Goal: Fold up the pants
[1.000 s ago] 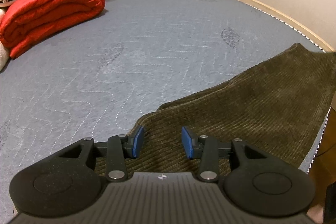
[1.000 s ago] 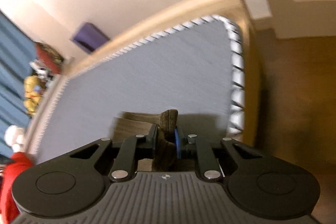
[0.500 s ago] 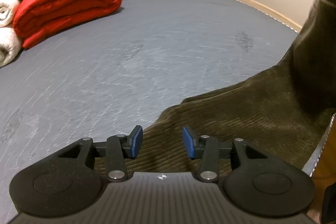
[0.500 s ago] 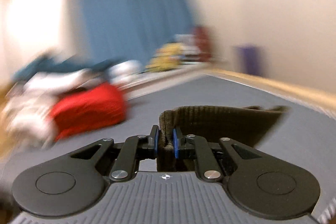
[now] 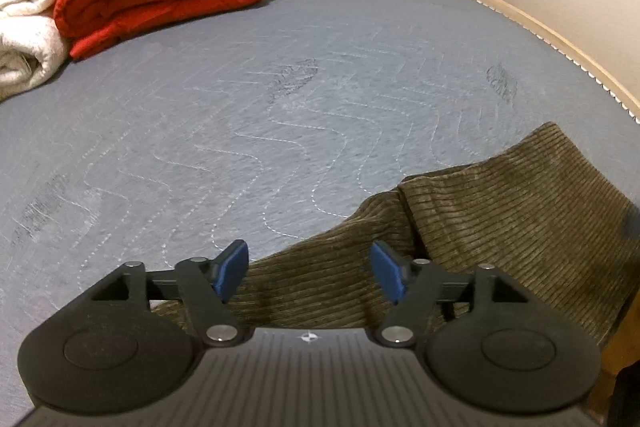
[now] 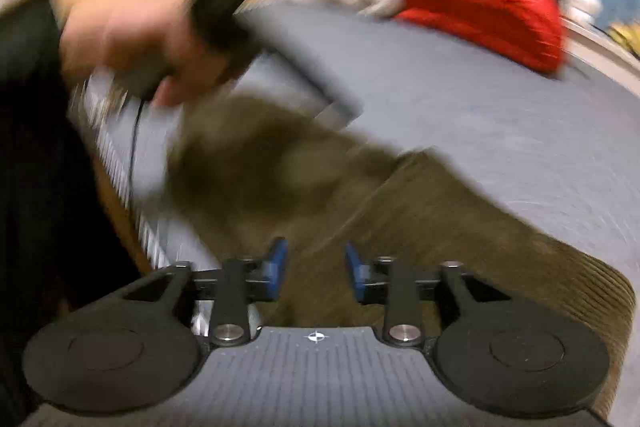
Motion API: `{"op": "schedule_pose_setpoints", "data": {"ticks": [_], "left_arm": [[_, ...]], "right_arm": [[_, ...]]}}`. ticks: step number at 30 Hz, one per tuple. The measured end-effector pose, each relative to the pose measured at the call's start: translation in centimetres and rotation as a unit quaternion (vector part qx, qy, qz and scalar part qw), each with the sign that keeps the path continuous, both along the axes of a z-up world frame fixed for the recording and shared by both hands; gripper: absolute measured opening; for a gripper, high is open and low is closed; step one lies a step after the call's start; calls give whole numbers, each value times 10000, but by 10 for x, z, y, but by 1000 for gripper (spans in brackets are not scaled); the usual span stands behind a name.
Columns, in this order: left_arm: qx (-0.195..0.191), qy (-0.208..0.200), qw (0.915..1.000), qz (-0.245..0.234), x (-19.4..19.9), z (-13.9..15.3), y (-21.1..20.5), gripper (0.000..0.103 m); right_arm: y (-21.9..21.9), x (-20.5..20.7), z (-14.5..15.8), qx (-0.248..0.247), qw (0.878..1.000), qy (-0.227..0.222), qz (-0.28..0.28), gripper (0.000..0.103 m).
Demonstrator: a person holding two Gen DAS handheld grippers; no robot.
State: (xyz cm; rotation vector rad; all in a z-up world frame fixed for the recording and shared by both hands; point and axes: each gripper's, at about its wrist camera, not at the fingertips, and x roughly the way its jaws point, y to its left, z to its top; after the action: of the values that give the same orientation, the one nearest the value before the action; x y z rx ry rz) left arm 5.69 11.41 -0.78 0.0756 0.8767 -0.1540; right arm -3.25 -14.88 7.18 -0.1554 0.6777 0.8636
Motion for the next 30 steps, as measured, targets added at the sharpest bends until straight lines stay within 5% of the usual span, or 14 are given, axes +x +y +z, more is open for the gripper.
{"op": "schedule_pose_setpoints", "data": {"ticks": [3,8,12,17,21,23,24,28,30], "left_arm": [[-478,215,9986,9,7,-5,-1,74],[-1494,714,9862,-70,20,-20,-12,74],[-1944,1190,9736,-149,31,-42,-28,75],[-2111,1506,9653,-306,38,-72,-50,78],[-1853,1038,9750,-660,32,-75,-76,78],[-1549,905,9814,-682,29,-75,-83,53],[-1481,888,9826,-692,30,-72,-83,25],[-1720,309,9832,-535,20,-22,-62,18],[-1512,-5,9878,-367,16,-7,-48,19]], "right_arm": [[-61,31,21,874,9869,282,-1326,81],[-151,63,1,918,9317,888,-3400,82],[-192,73,-30,754,8960,1640,-4058,82],[-192,73,-56,490,8976,2252,-3756,88],[-166,67,-64,65,9096,2289,-3466,93],[-162,65,-68,-65,9107,2338,-3404,93],[-161,64,-71,-81,9098,2384,-3397,93],[-161,62,-72,-78,9092,2419,-3386,93],[-163,63,-73,-33,9101,2407,-3373,93]]}}
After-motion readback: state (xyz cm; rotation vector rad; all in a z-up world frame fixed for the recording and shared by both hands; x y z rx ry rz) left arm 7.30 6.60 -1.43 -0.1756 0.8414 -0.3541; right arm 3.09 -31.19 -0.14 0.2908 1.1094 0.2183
